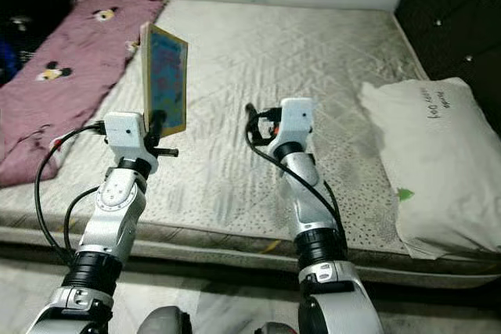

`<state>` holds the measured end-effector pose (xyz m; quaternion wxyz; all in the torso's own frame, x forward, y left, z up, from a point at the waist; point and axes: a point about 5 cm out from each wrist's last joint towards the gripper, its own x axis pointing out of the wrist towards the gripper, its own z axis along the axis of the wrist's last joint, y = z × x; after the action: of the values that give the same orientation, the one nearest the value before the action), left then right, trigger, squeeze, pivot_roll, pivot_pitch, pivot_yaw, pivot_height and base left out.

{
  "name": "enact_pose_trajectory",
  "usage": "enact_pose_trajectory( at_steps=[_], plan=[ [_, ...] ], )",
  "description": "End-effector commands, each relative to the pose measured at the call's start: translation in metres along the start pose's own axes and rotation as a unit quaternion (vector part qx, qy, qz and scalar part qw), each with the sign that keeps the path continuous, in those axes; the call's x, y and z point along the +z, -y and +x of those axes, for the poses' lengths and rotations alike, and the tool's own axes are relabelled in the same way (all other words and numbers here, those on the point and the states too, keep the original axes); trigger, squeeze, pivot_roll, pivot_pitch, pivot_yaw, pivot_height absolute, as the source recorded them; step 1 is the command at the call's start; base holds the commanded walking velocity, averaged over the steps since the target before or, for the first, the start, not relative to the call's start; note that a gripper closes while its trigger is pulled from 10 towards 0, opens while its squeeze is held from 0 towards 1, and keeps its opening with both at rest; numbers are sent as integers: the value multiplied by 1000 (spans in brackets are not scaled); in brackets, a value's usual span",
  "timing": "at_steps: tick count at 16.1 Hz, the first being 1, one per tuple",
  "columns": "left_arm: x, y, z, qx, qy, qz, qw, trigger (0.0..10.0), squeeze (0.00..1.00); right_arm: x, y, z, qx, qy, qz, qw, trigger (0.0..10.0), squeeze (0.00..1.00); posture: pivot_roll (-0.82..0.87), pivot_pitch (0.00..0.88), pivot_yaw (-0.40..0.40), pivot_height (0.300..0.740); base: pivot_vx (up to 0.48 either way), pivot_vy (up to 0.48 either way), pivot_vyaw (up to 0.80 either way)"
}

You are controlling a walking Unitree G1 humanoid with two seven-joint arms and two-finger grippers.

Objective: Clean up the room

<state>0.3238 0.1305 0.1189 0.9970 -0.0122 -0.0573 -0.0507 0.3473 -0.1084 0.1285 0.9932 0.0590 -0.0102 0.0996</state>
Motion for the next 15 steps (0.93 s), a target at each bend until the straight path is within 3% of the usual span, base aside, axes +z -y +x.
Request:
enact_pose_trajectory(
  at_steps=[1, 4, 9, 15],
  plan=[
    [9, 4, 4, -10, 18, 5, 1000, 10000, 0, 3, 3, 1, -7, 2, 0, 1000, 10000, 0, -138, 0, 23, 740, 0, 0, -800],
    [9, 3, 4, -9, 18, 5, 1000, 10000, 0, 2, 3, 0, -5, 4, 0, 1000, 10000, 0, -137, 0, 22, 740, 0, 0, -669],
    [9, 3, 4, -9, 17, 3, 1000, 10000, 0, 3, 4, 1, -4, 5, -3, 1000, 10000, 0, -137, 0, 18, 740, 0, 0, 0],
    [9, 3, 4, -8, 17, 0, 1000, 10000, 0, 3, 4, 1, -3, 6, -8, 1000, 10000, 0, -138, 0, 17, 740, 0, -250, 0]
  ],
)
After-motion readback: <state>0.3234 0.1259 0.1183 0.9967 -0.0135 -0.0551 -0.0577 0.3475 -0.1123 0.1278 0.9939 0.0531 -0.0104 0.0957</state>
